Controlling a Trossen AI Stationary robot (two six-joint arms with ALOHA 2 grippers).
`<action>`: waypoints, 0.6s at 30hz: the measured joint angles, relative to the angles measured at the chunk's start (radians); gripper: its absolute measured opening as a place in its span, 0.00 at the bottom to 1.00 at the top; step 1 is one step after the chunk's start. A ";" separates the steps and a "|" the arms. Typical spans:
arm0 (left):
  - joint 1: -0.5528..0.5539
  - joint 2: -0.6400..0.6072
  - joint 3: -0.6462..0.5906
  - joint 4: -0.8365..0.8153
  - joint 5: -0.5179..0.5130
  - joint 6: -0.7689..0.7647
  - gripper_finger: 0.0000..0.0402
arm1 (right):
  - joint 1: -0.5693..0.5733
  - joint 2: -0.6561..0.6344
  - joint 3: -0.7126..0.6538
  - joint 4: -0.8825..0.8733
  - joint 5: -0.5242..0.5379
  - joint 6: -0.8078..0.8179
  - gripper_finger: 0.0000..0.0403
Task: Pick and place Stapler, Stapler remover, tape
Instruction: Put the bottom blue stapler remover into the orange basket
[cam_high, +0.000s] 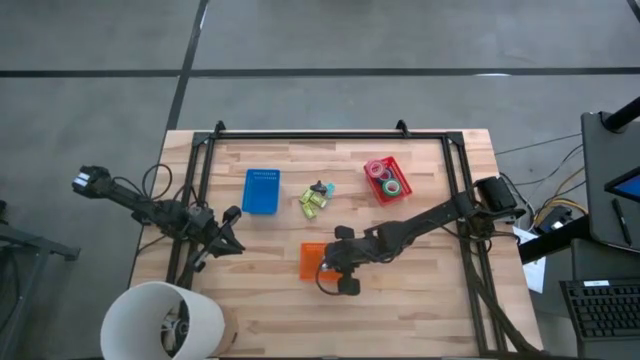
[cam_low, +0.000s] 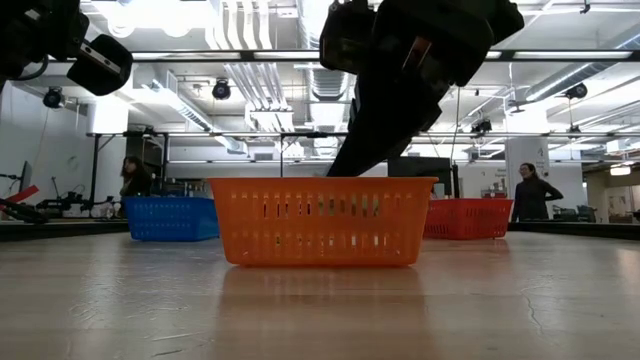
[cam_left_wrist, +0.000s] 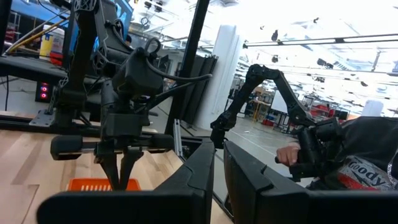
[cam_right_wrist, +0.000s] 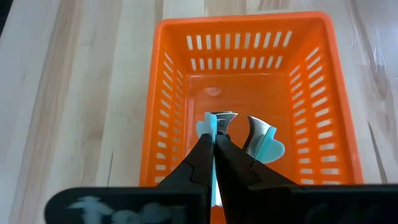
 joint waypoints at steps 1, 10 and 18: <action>0.000 0.000 0.000 0.000 0.000 0.000 0.10 | 0.000 0.000 0.000 0.000 0.003 0.001 0.02; 0.000 0.000 0.000 0.000 0.000 0.000 0.10 | 0.000 0.000 -0.001 0.000 0.005 0.029 0.02; 0.000 0.000 0.000 0.000 0.000 0.000 0.10 | -0.001 0.000 -0.001 0.001 0.008 0.044 0.09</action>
